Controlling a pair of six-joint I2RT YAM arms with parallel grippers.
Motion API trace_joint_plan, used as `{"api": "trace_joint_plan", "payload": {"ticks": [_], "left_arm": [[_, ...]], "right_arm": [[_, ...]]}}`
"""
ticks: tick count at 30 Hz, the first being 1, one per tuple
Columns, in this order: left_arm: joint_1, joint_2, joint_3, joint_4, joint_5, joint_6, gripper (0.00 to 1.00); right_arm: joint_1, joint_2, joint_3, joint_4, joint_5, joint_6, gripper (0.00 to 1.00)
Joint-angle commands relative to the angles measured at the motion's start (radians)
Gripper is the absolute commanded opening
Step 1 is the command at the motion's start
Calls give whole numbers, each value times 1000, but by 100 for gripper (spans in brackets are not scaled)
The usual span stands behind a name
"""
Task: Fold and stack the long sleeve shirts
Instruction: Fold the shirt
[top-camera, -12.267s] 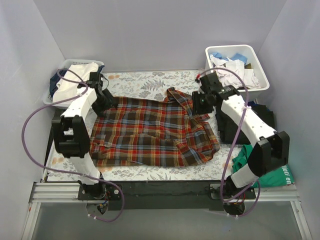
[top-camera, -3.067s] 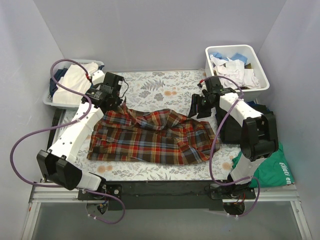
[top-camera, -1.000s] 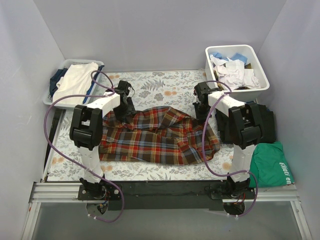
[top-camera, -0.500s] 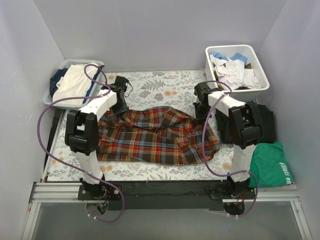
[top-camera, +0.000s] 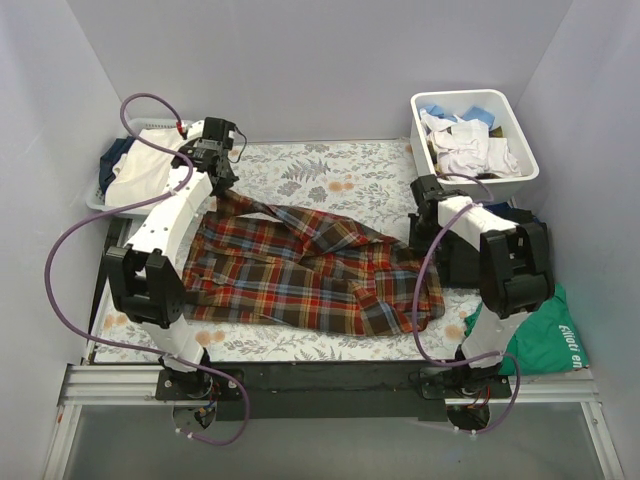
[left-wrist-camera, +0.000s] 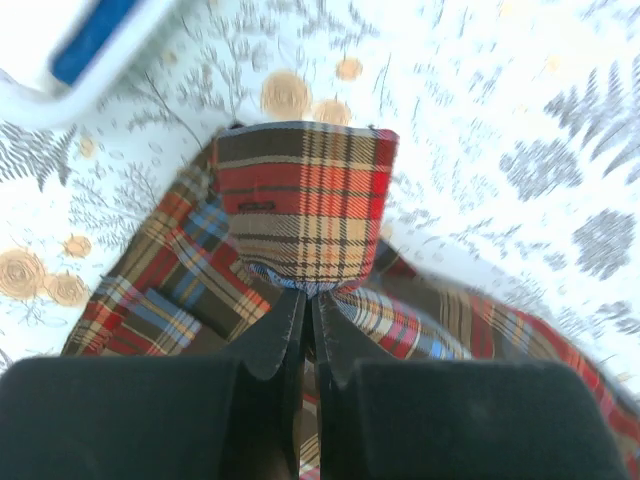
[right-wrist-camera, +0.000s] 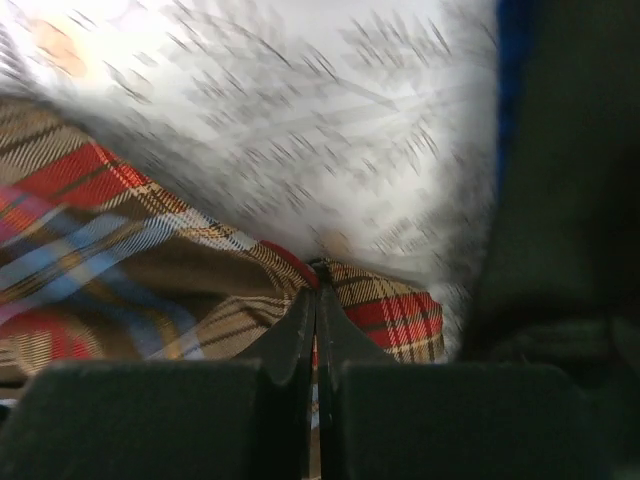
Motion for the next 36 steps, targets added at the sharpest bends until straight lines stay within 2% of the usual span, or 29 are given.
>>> {"api": "trace_joint_plan", "payload": {"ticks": [1,3,4,6,7,10,15,17,18,20,22,27,31,36], "left_arm": [[9,-50,45,-9,-65,-11,0],[9,-44,49,-4,-66,-11,0],[9,-44,54,1,-69,-2,0],[10,-30,83,4,-74,6,0],[10,-27,92,8,-68,18,0],[12,-11,126,18,-39,27,0],[10,-16,111,54,53,40,0],[10,-36,91,103,104,67,0],[10,-48,54,134,174,82,0],[10,-94,-3,253,254,110,0],[10,-119,-64,333,342,133,8],[12,-181,-161,295,351,98,12],[12,-260,-355,283,362,61,13],[10,-343,-498,280,376,41,11]], "right_arm": [[-7,-105,-94,7,28,68,1],[-7,-140,-102,22,16,68,1],[-5,-155,-105,28,16,68,8],[-5,-204,-105,62,14,59,28],[-5,-218,-99,74,10,48,42],[-7,-211,-28,97,-22,-1,58],[-2,-76,124,96,-142,-83,57],[-1,-27,161,94,-173,-111,54],[-2,-15,191,96,-200,-113,53],[-2,30,220,104,-242,-133,53],[1,77,291,78,-311,-148,52],[44,189,383,21,-357,-238,56],[108,217,375,22,-345,-269,61],[151,297,444,22,-366,-286,62]]}}
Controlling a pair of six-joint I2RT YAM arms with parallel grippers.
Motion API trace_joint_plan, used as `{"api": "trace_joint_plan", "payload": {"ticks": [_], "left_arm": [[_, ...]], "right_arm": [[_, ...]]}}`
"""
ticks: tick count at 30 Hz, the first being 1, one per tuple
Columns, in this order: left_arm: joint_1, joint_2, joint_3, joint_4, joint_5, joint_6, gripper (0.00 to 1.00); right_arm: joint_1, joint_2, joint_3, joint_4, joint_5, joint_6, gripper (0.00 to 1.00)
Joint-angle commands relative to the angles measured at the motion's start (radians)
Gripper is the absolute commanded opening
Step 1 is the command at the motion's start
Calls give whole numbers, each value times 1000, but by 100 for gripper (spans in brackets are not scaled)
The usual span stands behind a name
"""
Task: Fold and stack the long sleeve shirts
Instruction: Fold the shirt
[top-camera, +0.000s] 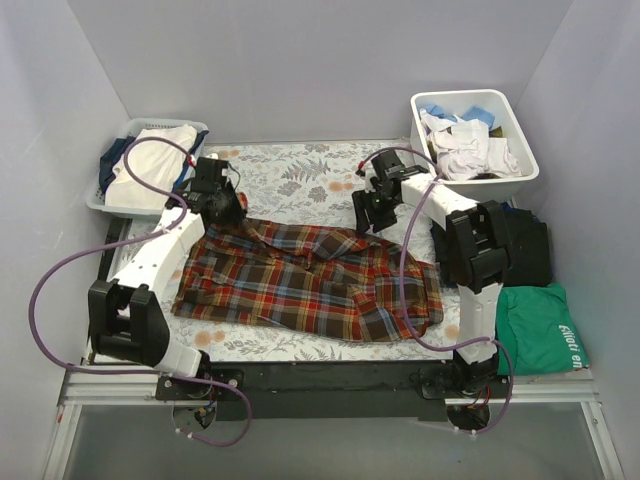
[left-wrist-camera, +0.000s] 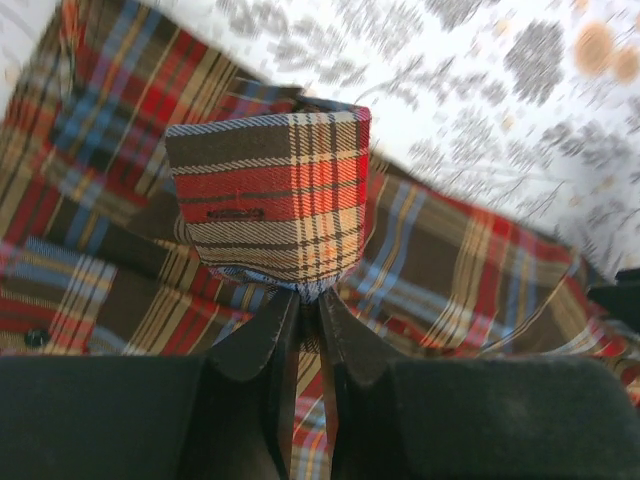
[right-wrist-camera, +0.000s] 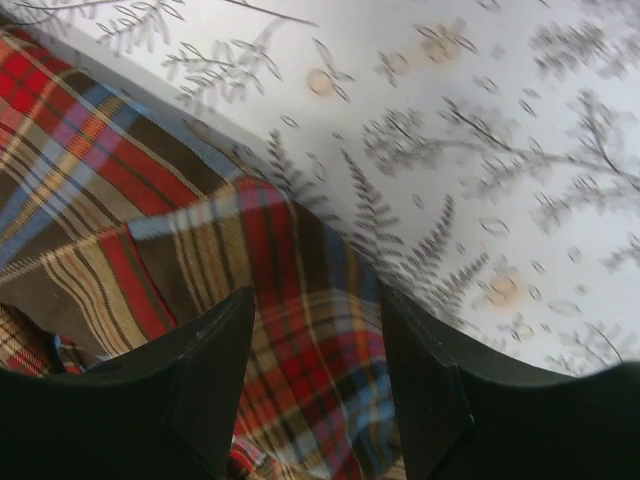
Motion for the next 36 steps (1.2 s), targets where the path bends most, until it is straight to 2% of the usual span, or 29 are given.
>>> {"api": "trace_joint_plan", "payload": {"ticks": [1,5,8,11,12,13,18,25,36], "left_arm": [[5,-101,-88,-5,29,-21,11],[5,-115,-124,-17,35,-10,10],[4,-109,-129,-16,38,-3,10],[4,-92,-115,-11,40,2,9],[4,-89,-109,-10,38,2,9],[4,-87,-97,-5,40,3,9],[5,-75,-46,-3,-3,8,7],[5,-75,15,19,-98,13,5],[5,-66,63,75,-169,16,7]], "right_arm": [[31,63,93,-11,-42,-45,62],[57,123,97,-22,-35,-53,62],[72,136,73,-24,-9,-50,57],[77,122,53,-25,22,-39,23],[77,116,50,-25,55,-36,4],[77,94,45,-27,69,-35,1],[77,5,33,-27,192,-10,1],[77,-211,-63,9,283,1,1],[77,-398,-234,64,241,-27,1]]}}
